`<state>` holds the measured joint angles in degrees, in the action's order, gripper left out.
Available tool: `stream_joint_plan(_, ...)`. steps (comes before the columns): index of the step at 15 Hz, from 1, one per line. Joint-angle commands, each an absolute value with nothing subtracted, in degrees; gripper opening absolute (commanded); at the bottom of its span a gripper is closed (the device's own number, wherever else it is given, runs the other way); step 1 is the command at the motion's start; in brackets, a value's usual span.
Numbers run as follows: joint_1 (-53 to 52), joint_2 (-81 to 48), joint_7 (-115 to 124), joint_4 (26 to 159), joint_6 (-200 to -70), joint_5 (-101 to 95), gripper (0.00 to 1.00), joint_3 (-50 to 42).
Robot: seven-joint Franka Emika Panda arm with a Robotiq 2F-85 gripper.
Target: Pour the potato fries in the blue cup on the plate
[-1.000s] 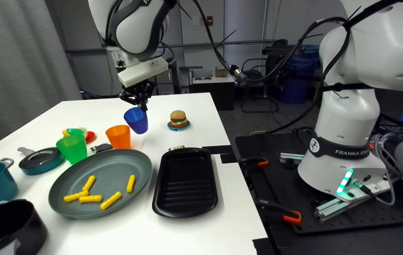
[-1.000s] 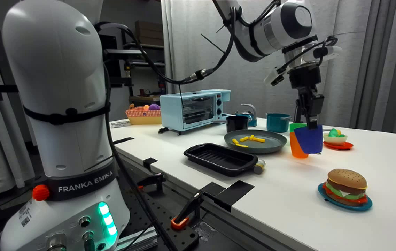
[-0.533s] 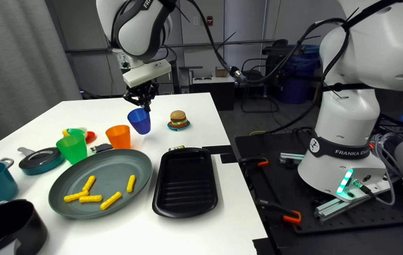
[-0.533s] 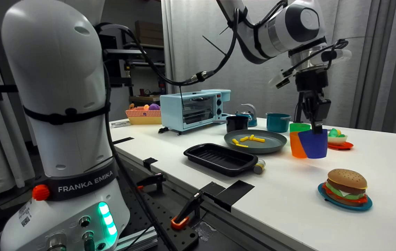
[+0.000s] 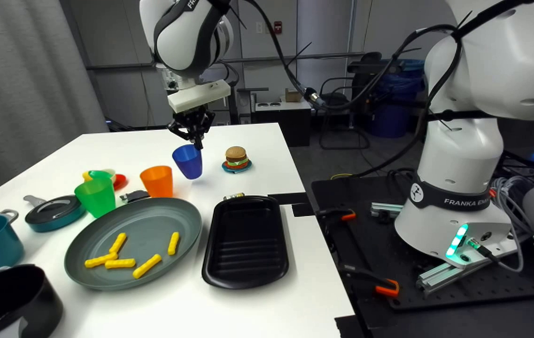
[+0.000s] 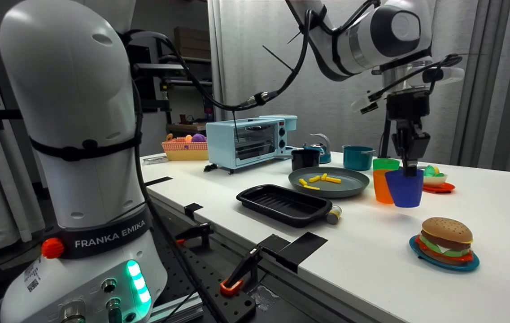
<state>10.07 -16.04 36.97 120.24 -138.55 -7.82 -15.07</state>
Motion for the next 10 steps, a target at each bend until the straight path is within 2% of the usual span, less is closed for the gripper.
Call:
stream_joint_plan(1,10.59,-16.86,33.38,120.18,-140.84,-3.3,0.01,-14.61)
stream_joint_plan(10,10.25,-19.05,29.92,119.82,-141.34,1.26,0.01,-14.28)
